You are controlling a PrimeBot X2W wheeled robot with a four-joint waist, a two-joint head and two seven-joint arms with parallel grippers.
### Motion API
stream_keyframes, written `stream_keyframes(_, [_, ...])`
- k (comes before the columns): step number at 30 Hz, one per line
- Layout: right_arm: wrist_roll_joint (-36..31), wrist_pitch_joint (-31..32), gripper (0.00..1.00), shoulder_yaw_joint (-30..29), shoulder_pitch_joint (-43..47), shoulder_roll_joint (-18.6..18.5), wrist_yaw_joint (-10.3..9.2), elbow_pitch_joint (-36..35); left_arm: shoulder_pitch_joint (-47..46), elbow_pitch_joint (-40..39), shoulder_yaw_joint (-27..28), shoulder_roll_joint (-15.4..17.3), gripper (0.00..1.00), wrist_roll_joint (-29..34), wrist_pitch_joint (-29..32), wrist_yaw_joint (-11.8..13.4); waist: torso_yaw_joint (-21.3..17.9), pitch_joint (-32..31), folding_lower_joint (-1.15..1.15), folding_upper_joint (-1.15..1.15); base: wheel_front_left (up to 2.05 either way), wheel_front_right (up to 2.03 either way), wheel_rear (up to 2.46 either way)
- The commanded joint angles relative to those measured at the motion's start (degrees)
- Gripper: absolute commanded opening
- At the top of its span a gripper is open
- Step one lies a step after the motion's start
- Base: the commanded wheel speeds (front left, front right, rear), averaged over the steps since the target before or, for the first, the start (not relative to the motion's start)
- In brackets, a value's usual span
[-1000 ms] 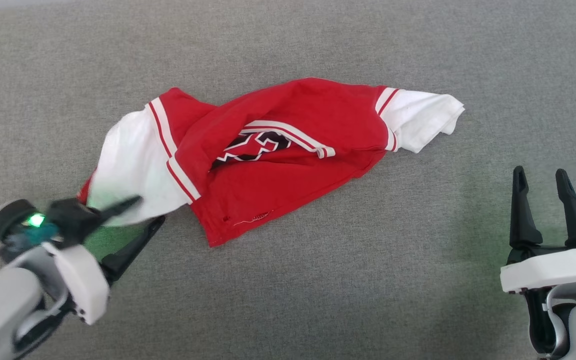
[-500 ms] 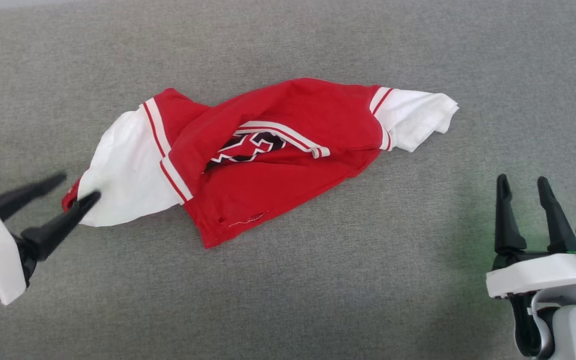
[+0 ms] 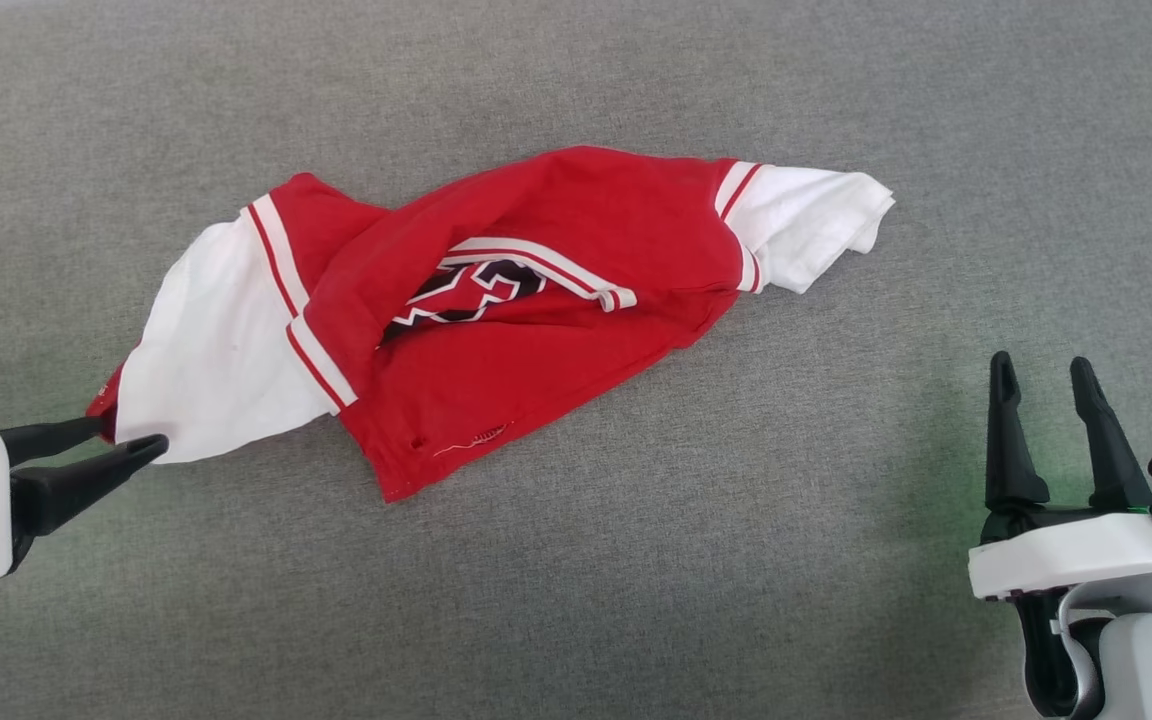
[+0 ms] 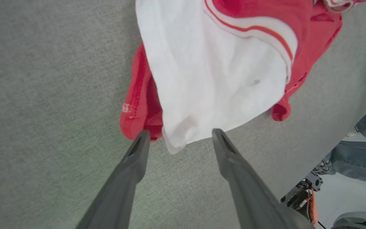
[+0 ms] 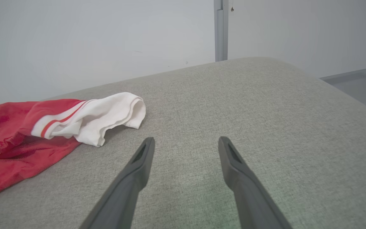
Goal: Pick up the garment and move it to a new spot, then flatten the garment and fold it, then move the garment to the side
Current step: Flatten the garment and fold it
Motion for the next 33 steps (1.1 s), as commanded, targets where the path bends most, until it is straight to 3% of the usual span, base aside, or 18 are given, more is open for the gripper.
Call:
stream_keyframes(1, [0.22, -0.35, 1.0, 0.17, -0.05, 0.01, -0.04, 0.19, 0.36, 0.57, 0.01, -0.83, 1.0, -0.72, -0.2, 0.13, -0.08, 0.21, 0.0, 0.0, 0.0, 0.0, 0.0])
stream_keyframes(5, [-0.12, -0.17, 1.0, 0.21, -0.57, 0.02, -0.04, -0.04, 0.53, 1.2, 0.24, -1.27, 1.0, -1.26, -0.62, 0.13, -0.11, 0.39, 0.0, 0.0, 0.0, 0.0, 0.0])
stream_keyframes(6, [-0.22, -0.05, 1.0, 0.13, -0.72, 0.02, -0.04, -0.2, 0.57, 1.38, 0.3, -1.57, 0.91, -1.3, -0.76, 0.13, -0.09, 0.45, 0.0, 0.0, 0.0, 0.0, 0.0])
stream_keyframes(8, [-0.34, 0.13, 1.0, -0.02, -0.86, 0.02, -0.04, -0.43, 0.63, 1.27, 0.55, -2.43, 0.45, -1.59, -1.08, 0.13, -0.05, 0.53, 0.0, 0.0, 0.0, 0.0, 0.0])
stream_keyframes(9, [-0.36, 0.1, 1.0, -0.09, -0.9, 0.01, -0.04, -0.56, 0.69, 1.34, 0.72, -2.69, 0.05, -1.8, -1.48, 0.13, -0.02, 0.55, 0.0, 0.0, 0.0, 0.0, 0.0])
stream_keyframes(10, [-0.43, 0.2, 1.0, -0.1, -0.94, 0.02, -0.04, -0.7, 0.71, 1.43, 0.85, -2.86, 0.0, -1.67, -1.55, 0.13, 0.01, 0.56, 0.0, 0.0, 0.0, 0.0, 0.0])
stream_keyframes(18, [-0.64, 0.7, 1.0, -0.18, -0.66, 0.02, -0.04, -1.14, 1.15, 1.09, 1.79, -3.97, 0.0, -1.98, -2.58, 0.13, 0.28, 0.27, 0.0, 0.0, 0.0, 0.0, 0.0])
stream_keyframes(23, [-0.66, 0.77, 1.0, -0.7, -0.06, 0.02, -0.04, -1.17, 1.96, -0.72, 3.26, -2.77, 0.0, -3.78, -4.6, 0.13, 0.8, -0.57, 0.0, 0.0, 0.0, 0.0, 0.0])
stream_keyframes(33, [-0.23, 1.22, 1.0, -1.59, 0.82, 0.02, -0.04, -0.1, 11.04, -12.41, 3.8, 6.33, 0.0, -8.56, -9.56, 0.13, 3.02, -2.8, 0.0, 0.0, 0.0, 0.0, 0.0])
